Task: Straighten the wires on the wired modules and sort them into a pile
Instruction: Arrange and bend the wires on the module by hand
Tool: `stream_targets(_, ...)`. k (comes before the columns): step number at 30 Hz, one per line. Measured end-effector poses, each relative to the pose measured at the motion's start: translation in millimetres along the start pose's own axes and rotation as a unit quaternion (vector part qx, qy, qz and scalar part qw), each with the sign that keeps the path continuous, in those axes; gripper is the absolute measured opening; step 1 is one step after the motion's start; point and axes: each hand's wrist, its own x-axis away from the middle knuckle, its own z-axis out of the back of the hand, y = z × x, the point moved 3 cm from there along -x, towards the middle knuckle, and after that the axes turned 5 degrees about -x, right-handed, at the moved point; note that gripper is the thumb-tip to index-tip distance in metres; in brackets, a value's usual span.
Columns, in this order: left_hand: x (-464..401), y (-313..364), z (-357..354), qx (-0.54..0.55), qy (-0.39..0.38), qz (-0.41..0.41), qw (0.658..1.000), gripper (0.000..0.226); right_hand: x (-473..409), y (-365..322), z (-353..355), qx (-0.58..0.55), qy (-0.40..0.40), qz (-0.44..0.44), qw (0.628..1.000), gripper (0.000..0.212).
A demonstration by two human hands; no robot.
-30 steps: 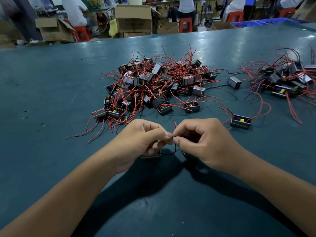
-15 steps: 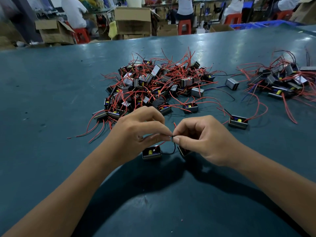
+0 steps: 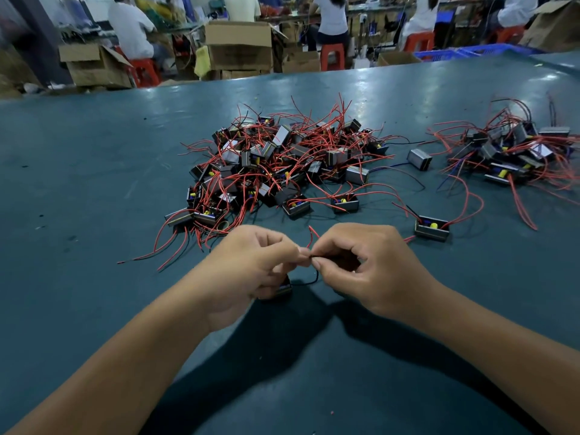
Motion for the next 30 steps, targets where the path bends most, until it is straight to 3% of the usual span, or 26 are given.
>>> stream_targets(2,1.5,-1.1,-2.1,0.047,-0.026,0.049,0.997,0.027,0.3,0.7,-1.9,-0.008,-0.003,-0.003,1.0,0.006)
stream_targets(3,1.6,0.1,0.1,0.023,-0.015,0.031,0.999,0.024,0.0,2.7,-2.1,-0.027,-0.003,-0.016,1.0,0.006)
stream_targets(5,1.3,7.7,10.1,-0.125,0.046,-0.09,0.987,0.015,-0.8,8.2,-1.2,-0.072,-0.001,-0.052,0.996,0.008)
stream_targets(7,3.4,18.7,17.1,-0.315,0.092,-0.241,0.913,0.012,-1.0,11.8,-0.8,-0.109,-0.002,-0.078,0.991,0.01)
stream_targets(9,5.7,22.6,17.1,-0.402,0.082,-0.334,0.848,0.018,-1.2,12.9,-0.8,-0.125,-0.004,-0.089,0.988,0.009)
stream_targets(20,5.7,20.5,11.8,-0.464,0.094,-0.421,0.774,0.013,-0.5,8.8,-0.2,-0.107,-0.017,-0.059,0.992,0.006)
stream_targets(23,6.7,21.9,8.7,-0.424,0.084,-0.397,0.81,0.015,-1.0,6.1,2.0,-0.084,0.0,-0.043,0.996,0.006)
stream_targets(25,6.0,19.0,5.6,-0.361,0.069,-0.334,0.868,0.013,-0.9,3.5,3.2,-0.047,0.013,-0.021,0.999,0.006)
stream_targets(28,1.8,10.1,1.4,-0.099,0.033,-0.141,0.985,0.016,-0.5,1.4,3.7,-0.018,0.021,0.004,1.0,0.006)
stream_targets(30,0.2,2.8,-5.4,0.066,-0.01,-0.018,0.998,0.017,-0.4,1.2,3.0,-0.006,0.02,0.011,1.0,0.006)
